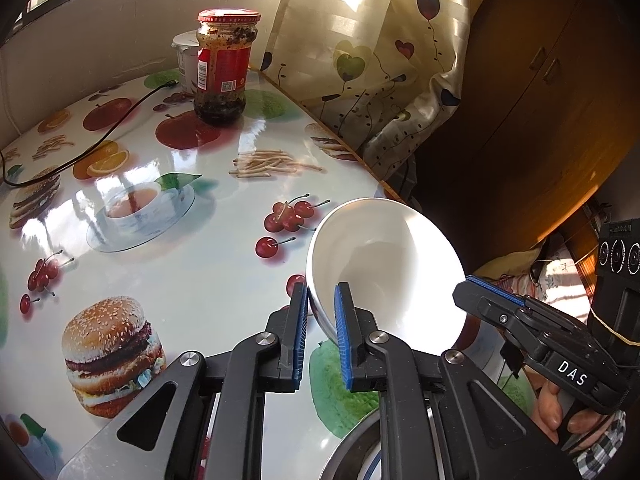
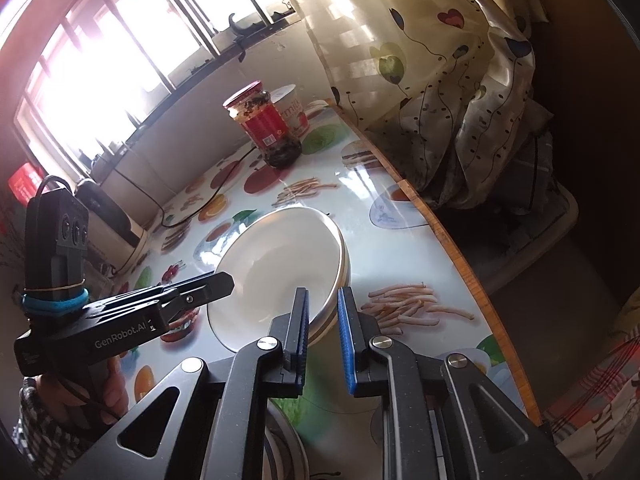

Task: Organize plates and bowls
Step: 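Close both grippers on the blue-striped bowl rim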

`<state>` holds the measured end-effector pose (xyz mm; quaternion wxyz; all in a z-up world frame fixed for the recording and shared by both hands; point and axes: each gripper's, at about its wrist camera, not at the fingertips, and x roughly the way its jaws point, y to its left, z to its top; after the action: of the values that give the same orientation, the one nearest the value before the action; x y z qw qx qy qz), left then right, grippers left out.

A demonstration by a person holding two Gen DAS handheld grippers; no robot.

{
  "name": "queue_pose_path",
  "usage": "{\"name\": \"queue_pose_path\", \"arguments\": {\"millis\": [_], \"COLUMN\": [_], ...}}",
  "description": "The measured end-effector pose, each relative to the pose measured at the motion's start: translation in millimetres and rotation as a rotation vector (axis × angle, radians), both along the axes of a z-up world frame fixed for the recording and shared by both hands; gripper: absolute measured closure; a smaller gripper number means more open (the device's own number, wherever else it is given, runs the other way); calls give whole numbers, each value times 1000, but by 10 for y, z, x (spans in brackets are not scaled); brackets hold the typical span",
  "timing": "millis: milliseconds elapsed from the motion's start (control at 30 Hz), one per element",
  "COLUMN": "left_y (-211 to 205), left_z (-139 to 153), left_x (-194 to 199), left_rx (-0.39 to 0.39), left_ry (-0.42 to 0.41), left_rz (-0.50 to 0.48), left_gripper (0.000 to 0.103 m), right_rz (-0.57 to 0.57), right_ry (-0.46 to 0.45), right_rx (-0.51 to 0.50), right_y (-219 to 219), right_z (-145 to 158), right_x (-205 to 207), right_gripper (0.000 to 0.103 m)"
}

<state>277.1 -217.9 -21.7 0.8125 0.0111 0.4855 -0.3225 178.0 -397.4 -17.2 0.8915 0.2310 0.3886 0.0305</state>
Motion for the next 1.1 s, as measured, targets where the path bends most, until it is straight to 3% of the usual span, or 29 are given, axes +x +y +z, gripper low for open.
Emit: {"name": "queue_pose_path", "arguments": {"millis": [667, 1100], "left_y": [30, 95], "left_z": [84, 299], "left_x": [-99, -232], "left_rx": [-8, -36], "left_ry": [-15, -46], "left_rz": [6, 3], "left_gripper": [89, 89], "right_rz": [-2, 0], "right_ry": [-32, -62], "right_rx": [2, -16], "right_y": [16, 69], "right_z": [102, 301], "right_x": [-144, -286], "right_gripper": [88, 88]}}
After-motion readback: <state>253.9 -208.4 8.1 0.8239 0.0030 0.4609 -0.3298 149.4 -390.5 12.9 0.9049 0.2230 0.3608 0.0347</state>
